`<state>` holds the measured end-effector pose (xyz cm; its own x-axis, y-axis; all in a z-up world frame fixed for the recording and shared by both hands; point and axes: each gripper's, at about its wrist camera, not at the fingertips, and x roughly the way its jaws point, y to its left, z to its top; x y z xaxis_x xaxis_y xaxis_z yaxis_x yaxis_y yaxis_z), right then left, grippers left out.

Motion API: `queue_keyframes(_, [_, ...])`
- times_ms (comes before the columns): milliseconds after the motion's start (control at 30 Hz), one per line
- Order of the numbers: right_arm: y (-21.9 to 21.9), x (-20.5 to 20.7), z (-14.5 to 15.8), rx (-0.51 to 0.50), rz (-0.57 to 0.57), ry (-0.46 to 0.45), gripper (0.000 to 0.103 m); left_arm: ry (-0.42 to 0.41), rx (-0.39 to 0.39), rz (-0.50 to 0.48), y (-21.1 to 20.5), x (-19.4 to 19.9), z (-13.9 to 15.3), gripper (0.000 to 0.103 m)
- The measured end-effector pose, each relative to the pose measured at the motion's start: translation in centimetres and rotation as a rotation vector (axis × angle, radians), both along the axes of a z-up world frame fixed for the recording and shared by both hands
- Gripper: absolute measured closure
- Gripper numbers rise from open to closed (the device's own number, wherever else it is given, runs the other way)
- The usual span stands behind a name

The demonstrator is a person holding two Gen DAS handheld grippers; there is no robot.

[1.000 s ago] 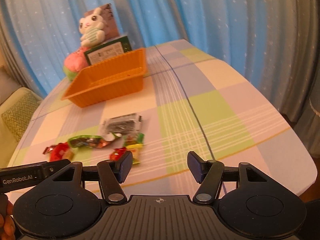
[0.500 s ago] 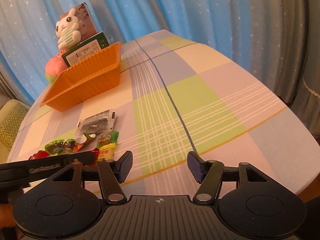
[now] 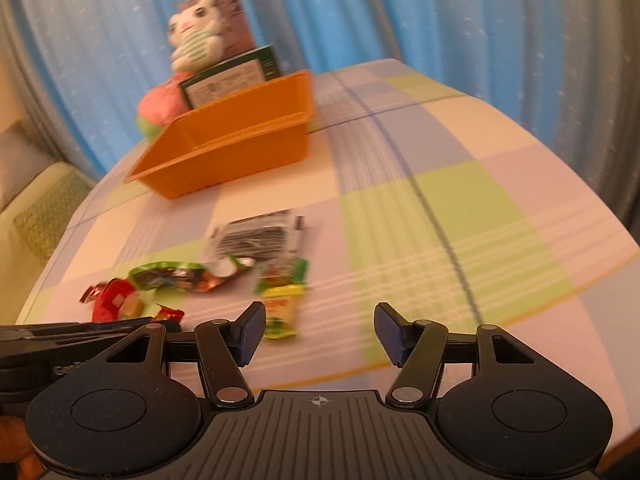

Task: Organize snacks
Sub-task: 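Grasp another red candy packet with the left gripper while the right grasps the yellow-green candy, then carry both candies into the orange tray and open both grippers to release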

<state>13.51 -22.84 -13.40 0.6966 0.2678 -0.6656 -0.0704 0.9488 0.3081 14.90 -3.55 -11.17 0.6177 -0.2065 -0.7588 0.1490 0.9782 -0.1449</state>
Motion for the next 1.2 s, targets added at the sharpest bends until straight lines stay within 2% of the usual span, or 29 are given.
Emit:
queue_keyframes(267, [3.5, 1.9, -1.0, -0.101, 0.061, -0.003, 0.057, -0.011, -0.025, 0.042, 2.0, -0.3, 0.5, 0.084])
queue_keyframes(400, [4.3, 2.0, -1.5, -0.163, 0.072, -0.003, 0.071, -0.017, -0.035, 0.046, 2.2, -0.4, 0.6, 0.084])
queue_keyframes(433, [4.4, 2.0, -1.5, -0.174, 0.081, -0.004, 0.079, -0.019, -0.037, 0.046, 2.2, -0.4, 0.6, 0.084])
queue_keyframes(500, [4.7, 1.7, -1.5, -0.186, 0.09, -0.009, 0.082, -0.022, -0.04, 0.046, 2.2, -0.4, 0.7, 0.084])
queue_keyframes(733, [4.8, 0.4, -0.3, -0.164, 0.107, -0.029, 0.083, -0.043, -0.041, 0.041, 1.8, -1.0, 1.9, 0.084])
queue_keyframes(1200, [3.6, -3.0, 6.2, -0.099, 0.071, -0.069, 0.083, -0.08, -0.042, 0.064, 1.9, -4.4, 6.4, 0.084])
